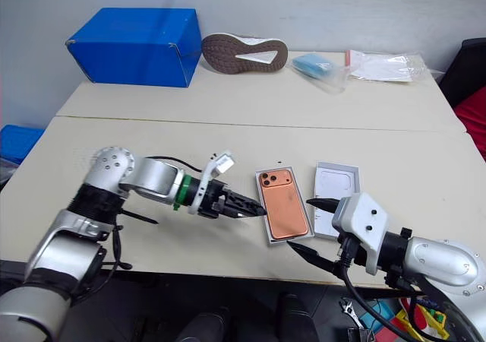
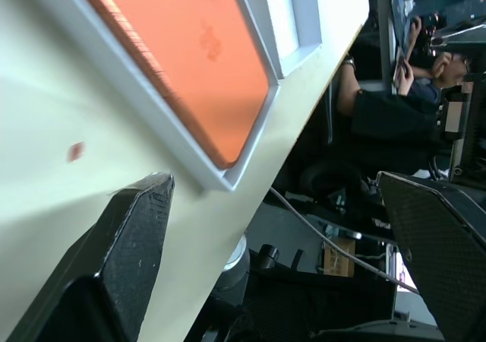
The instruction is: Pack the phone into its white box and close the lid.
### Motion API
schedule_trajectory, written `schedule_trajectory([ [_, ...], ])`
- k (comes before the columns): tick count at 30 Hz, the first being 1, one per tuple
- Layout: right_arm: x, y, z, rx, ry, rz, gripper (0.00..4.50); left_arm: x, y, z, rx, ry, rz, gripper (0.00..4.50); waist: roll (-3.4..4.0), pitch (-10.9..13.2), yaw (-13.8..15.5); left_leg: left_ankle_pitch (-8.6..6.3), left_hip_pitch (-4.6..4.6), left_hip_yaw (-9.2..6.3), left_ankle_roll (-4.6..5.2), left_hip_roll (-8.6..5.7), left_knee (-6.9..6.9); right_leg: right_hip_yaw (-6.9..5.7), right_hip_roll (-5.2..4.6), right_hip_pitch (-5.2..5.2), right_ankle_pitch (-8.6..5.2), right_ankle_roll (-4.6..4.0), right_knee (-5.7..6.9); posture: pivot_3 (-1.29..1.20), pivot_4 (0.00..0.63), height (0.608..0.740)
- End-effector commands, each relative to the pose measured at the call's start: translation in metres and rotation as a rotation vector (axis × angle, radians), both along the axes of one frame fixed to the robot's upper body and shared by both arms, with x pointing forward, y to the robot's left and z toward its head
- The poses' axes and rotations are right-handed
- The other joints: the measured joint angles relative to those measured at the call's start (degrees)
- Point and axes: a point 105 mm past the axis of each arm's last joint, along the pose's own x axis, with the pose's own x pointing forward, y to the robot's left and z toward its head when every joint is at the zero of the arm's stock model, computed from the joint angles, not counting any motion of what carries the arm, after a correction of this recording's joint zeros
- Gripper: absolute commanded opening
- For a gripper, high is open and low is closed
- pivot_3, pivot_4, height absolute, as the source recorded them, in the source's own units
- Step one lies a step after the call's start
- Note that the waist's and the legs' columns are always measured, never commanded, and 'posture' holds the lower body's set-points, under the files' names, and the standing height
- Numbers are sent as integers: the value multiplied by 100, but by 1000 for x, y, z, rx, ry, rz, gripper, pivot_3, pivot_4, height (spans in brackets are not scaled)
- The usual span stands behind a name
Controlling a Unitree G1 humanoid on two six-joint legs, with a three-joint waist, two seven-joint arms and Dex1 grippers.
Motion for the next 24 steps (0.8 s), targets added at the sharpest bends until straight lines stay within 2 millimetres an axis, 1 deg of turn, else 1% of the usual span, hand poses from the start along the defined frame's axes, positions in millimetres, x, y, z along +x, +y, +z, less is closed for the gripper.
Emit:
schedule_trajectory([
  [1, -1, 1, 4, -4, -22, 18, 4500, -6, 3, 19, -88, -84, -38, 4487, 0, 0, -3, 0, -1, 0, 0, 0, 0, -1, 0, 0, 0, 0, -2, 0, 150, 740],
  [3, 0, 0, 3, -10, -17, 20, 4500, -9, 6, 21, -120, -114, -49, 4487, 0, 0, 6, 0, 0, 0, 1, -1, 0, -1, 0, 1, 0, 0, -3, 0, 150, 740],
  [8, 1, -5, 2, -18, -2, 1, 4500, -19, 20, 26, -175, -283, -94, 4487, 1, 0, -14, 1, -2, 1, 2, -1, -2, -3, -1, 1, 0, -1, -5, 0, 150, 740],
  [10, 2, -8, 2, -18, 8, -22, 4500, -24, 29, 25, -189, -419, -151, 4487, 3, 2, -51, 0, -1, 4, 0, 4, -5, -2, 2, 1, -2, -4, -4, 0, 150, 740],
  [13, 5, -14, -1, -33, 32, -75, 4500, -28, 43, 10, -148, -635, -276, 4487, 11, 3, -62, -1, 1, 7, -2, 7, -9, -3, 0, 3, -6, -13, -6, 0, 150, 740],
  [14, 9, -18, -1, -28, 46, -110, 4500, -29, 47, 5, -135, -673, -313, 4487, 13, 3, -52, -1, 2, 8, -2, 6, -9, -3, -1, 6, -6, -14, -9, 0, 150, 740],
  [16, 19, -26, -1, 1, 78, -215, 4500, -27, 51, 4, -161, -769, -360, 4487, 13, 4, -25, 0, 0, 6, 3, 6, -9, -3, -3, 9, -5, -16, -14, 0, 150, 740],
  [17, 24, -30, -1, 20, 93, -267, 4500, -25, 52, 4, -175, -795, -368, 4487, 12, 5, -6, 1, -2, 5, 6, 7, -9, -3, -5, 9, -2, -19, -19, 0, 150, 740],
  [19, 29, -32, -1, 38, 111, -316, 4500, -23, 54, 4, -189, -818, -377, 4487, 9, 6, 23, 2, -11, -3, 10, 7, -6, -10, -7, 7, 0, -18, -24, 0, 150, 740],
  [24, 50, -41, -6, 118, 185, -519, 4500, -9, 51, 13, -224, -949, -374, 4487, 9, 6, 10, 1, -43, -10, 17, 7, -3, -16, -8, -15, 5, -12, -33, 0, 150, 740],
])
